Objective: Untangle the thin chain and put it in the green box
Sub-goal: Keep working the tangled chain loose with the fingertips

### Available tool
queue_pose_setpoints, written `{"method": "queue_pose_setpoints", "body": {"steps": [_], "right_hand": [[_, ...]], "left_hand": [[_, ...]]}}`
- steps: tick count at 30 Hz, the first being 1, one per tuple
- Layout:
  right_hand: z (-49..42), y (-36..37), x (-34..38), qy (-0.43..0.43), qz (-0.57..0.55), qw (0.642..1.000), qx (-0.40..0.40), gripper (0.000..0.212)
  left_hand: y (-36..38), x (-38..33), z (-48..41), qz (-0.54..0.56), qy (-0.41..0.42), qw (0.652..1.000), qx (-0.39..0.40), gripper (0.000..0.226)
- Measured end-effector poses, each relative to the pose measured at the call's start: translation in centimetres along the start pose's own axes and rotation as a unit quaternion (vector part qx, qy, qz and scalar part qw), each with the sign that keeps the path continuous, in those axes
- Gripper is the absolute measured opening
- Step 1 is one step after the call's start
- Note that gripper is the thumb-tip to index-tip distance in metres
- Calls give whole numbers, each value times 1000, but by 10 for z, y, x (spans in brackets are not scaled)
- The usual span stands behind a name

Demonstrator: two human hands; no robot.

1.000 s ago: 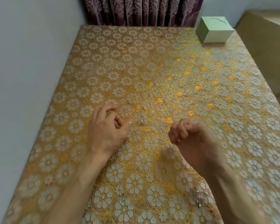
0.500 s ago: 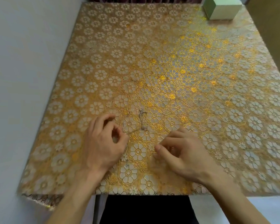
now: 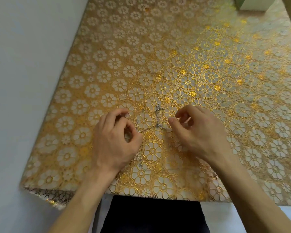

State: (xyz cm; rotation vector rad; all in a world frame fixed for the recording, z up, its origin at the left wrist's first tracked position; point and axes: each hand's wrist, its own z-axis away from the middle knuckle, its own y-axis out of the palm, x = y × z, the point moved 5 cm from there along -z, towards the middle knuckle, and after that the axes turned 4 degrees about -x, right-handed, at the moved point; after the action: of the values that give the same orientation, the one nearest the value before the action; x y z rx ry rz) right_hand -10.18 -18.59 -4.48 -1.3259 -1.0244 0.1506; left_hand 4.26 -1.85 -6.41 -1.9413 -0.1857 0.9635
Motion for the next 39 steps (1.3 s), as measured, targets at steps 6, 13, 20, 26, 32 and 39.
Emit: {"method": "queue_pose_setpoints", "body": {"steps": [6,13,20,26,32,39], "right_hand": [[-36,24,35,5,101,990,94,46],[-33,21,48,-24,179,968,172,28],[-18,15,32,64,-51,974,211,29],[2,3,2,201,-458,862,81,35],[9,-10,-1,239,-576,782,10,21],[14,-17,-5,203,-565,800,3,8]], "left_hand": [[0,0,0,9,2,1000,-5,14],[-2,-1,0,15,-2,1000,-7,17],[-5,-5,0,33,9,999,-5,18],[-9,-16,-4,69,-14,997,6,18],[-4,-38,-7,120,-17,992,30,20],[12,-41,-6,50,4,993,108,22]]}}
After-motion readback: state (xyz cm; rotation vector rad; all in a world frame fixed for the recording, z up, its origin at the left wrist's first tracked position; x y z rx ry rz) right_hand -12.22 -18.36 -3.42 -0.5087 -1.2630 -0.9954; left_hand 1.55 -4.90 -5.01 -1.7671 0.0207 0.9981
